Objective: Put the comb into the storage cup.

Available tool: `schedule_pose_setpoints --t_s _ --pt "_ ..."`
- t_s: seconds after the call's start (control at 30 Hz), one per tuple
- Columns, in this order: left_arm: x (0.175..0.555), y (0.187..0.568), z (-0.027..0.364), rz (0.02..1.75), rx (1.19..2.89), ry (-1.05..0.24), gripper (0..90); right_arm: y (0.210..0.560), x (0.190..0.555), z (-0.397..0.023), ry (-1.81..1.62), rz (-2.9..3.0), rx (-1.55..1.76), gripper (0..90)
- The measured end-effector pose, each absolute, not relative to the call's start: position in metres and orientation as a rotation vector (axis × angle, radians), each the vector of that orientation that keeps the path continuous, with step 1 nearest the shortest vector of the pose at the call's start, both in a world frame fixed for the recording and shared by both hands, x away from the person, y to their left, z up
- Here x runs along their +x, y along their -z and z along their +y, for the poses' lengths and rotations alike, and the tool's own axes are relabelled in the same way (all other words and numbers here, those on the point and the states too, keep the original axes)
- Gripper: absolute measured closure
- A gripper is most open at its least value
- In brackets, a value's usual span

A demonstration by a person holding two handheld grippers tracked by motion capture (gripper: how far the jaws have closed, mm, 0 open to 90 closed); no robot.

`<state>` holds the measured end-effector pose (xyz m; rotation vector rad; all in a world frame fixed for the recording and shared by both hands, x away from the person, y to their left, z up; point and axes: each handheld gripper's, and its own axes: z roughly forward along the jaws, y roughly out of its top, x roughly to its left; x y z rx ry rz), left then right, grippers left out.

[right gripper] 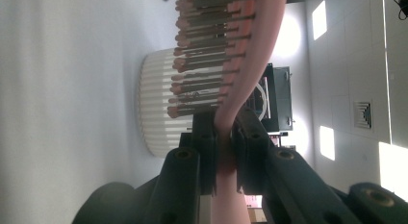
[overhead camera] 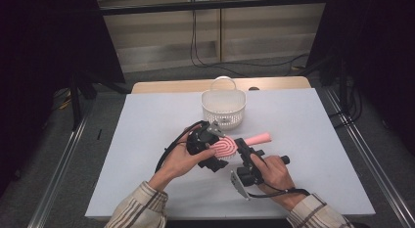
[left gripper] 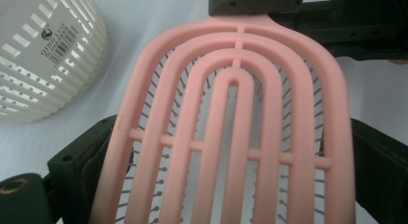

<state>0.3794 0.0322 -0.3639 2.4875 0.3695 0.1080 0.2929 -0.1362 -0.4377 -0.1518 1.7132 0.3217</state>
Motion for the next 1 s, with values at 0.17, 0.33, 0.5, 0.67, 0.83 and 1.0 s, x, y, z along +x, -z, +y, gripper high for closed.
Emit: schedule_pose_setpoints --t_s 0.17,0.33,0.5,0.67,0.83,1.0 --pt "0.379 0.363 0.036 0.363 2.454 -0.120 5.0 0.436 0.293 -0.140 -0.335 1.703 -0.136 81.5" --pt "0.379 0.364 0.041 0.358 2.411 -0.123 5.0 0.435 0.295 -0.143 -0.333 1.702 -0.127 81.6" --pt "0.379 0.364 0.045 0.359 2.370 -0.147 4.7 0.432 0.295 -0.146 -0.347 1.703 -0.086 81.5" --pt "0.379 0.364 0.051 0.376 2.332 -0.167 3.6 0.429 0.297 -0.149 -0.345 1.696 -0.080 81.5" --pt "0.379 0.366 0.059 0.396 2.263 -0.217 3.4 0.428 0.298 -0.152 -0.344 1.696 -0.053 81.5" --pt "0.380 0.363 0.068 0.390 2.206 -0.237 3.1 0.426 0.300 -0.153 -0.345 1.693 -0.040 81.5"
